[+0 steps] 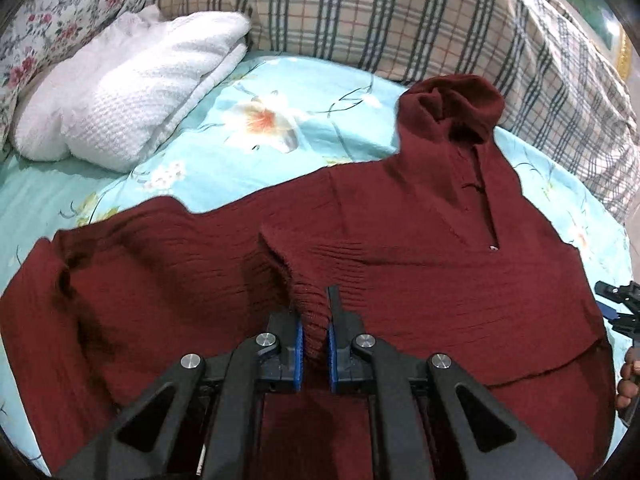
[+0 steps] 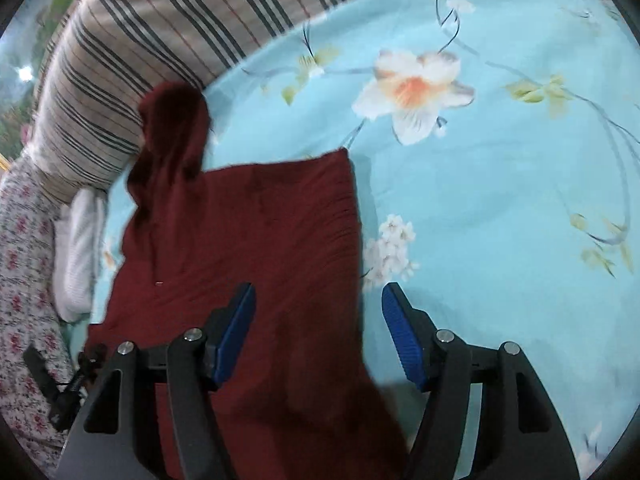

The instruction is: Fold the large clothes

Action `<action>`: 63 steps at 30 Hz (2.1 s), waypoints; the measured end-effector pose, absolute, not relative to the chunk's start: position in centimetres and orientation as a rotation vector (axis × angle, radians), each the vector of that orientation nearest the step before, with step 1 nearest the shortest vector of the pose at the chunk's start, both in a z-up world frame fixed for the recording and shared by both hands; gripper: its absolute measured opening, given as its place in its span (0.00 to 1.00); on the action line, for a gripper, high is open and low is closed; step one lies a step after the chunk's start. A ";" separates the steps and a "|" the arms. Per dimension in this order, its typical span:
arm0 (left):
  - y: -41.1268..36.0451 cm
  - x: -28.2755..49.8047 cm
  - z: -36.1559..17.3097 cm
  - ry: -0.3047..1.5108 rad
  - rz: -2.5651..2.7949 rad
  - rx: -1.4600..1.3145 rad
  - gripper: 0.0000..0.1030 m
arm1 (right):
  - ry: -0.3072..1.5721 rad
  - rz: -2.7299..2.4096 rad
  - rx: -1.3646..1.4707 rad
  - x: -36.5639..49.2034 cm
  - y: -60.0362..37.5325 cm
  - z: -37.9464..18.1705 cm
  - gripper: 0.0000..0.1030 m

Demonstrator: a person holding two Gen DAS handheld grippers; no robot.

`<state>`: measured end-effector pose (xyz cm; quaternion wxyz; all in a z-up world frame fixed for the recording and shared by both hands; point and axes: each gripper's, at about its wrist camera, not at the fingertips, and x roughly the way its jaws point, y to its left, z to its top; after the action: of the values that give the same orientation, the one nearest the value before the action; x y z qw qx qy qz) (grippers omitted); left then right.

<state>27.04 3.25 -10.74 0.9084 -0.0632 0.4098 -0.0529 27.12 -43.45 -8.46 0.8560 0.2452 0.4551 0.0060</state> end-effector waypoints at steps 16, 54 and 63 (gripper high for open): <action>2.4 26.5 -12.0 0.872 -0.121 -0.082 0.08 | 0.925 -0.096 0.313 26.5 -42.1 -6.7 0.16; 14.9 11.6 -13.2 1.004 0.027 0.030 0.21 | 0.972 0.282 0.421 15.5 -29.5 -6.6 0.44; 14.7 11.0 -6.9 0.876 -0.136 -0.152 0.07 | 0.926 0.312 0.433 15.2 -29.2 -5.4 0.44</action>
<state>10.98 14.66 -6.90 0.9005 -0.0735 0.4235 -0.0659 15.18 -29.23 -5.38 0.8606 0.2066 0.4412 0.1486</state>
